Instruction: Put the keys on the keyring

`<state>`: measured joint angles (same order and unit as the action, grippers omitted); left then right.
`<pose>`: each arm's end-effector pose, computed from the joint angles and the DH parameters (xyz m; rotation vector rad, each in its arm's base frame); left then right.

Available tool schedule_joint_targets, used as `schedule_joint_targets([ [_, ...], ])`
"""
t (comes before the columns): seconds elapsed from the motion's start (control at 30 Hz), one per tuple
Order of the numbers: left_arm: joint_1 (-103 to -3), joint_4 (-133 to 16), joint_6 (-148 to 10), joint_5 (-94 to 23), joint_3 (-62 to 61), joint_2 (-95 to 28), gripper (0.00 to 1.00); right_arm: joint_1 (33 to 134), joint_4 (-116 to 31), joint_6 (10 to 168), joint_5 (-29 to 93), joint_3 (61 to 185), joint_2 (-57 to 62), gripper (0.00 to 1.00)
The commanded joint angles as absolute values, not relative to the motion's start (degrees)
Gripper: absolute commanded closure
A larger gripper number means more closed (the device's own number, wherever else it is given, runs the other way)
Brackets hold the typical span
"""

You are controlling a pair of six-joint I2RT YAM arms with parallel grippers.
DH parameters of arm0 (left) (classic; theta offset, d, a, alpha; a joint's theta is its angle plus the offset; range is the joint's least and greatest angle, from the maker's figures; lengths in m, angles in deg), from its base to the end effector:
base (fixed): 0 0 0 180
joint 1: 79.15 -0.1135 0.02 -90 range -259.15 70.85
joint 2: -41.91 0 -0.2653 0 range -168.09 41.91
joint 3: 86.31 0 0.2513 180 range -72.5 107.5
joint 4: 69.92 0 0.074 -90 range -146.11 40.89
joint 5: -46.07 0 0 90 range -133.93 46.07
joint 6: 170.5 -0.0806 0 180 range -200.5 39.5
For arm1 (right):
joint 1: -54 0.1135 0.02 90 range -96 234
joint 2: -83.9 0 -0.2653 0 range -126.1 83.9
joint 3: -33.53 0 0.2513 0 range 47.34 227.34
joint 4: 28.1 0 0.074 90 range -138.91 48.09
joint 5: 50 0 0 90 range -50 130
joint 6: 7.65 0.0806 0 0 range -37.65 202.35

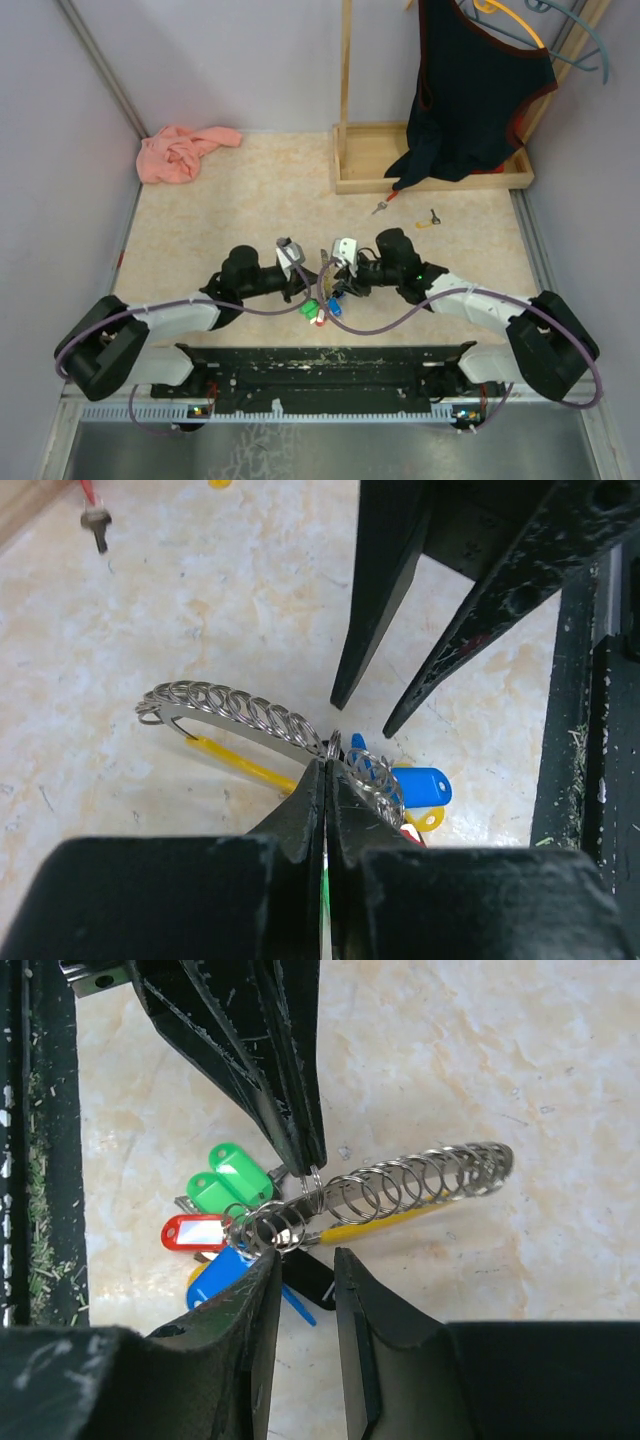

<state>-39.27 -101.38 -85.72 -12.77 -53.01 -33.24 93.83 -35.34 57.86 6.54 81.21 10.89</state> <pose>0.1880 -0.2114 0.1765 1.0578 1.4759 -0.9098 0.1932 0.2190 0.1837 -1.4125 1.5960 0.7802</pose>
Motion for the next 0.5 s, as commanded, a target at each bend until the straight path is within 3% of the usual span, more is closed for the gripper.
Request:
schedule_joint_targets([
  [0.0, -36.8, -77.3, -87.2, -22.6, -47.0, -28.7, 1.00, 92.6, -24.6, 56.7, 5.7, 78.2, 14.7, 0.71],
  [0.17, -34.5, -66.5, -90.4, -25.7, -42.6, -25.5, 1.00, 92.6, -15.7, 56.6, 1.4, 74.3, 15.6, 0.71],
  [0.47, -33.2, -62.3, -93.9, -25.6, -39.4, -24.7, 1.00, 92.6, -14.4, 55.2, -8.2, 76.9, 13.1, 0.72],
])
